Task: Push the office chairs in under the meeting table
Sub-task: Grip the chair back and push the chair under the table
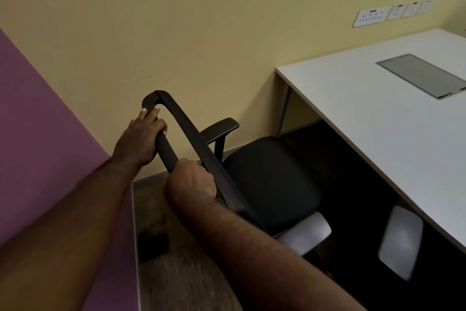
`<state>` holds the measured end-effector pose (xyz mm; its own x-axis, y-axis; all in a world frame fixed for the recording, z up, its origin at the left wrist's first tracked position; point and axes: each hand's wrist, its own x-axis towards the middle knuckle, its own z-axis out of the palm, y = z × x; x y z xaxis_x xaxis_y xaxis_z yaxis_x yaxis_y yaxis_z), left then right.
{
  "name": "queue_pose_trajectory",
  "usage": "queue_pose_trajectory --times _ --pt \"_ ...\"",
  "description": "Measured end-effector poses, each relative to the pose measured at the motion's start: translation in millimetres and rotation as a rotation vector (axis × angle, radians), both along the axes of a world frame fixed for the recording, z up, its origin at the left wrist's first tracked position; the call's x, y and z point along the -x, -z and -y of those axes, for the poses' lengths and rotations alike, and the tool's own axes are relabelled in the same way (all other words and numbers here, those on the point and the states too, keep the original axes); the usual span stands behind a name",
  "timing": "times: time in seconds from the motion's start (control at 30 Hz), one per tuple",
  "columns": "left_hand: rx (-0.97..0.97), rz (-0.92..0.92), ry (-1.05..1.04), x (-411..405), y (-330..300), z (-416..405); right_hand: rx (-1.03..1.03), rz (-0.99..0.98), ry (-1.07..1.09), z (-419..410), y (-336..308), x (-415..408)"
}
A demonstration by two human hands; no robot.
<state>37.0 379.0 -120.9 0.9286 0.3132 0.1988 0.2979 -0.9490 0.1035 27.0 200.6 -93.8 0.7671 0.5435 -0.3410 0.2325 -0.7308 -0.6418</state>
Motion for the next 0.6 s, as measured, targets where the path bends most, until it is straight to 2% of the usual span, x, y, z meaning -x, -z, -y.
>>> queue_pose_trajectory --times 0.33,0.5,0.6 --pt "0.019 0.029 0.163 -92 4 19 0.072 0.191 0.152 38 4 -70" --pt "0.105 0.047 0.266 -143 5 41 0.136 0.228 0.248 64 7 -114" --pt "0.083 0.022 0.298 -175 5 55 0.170 0.253 0.275 77 9 -144"
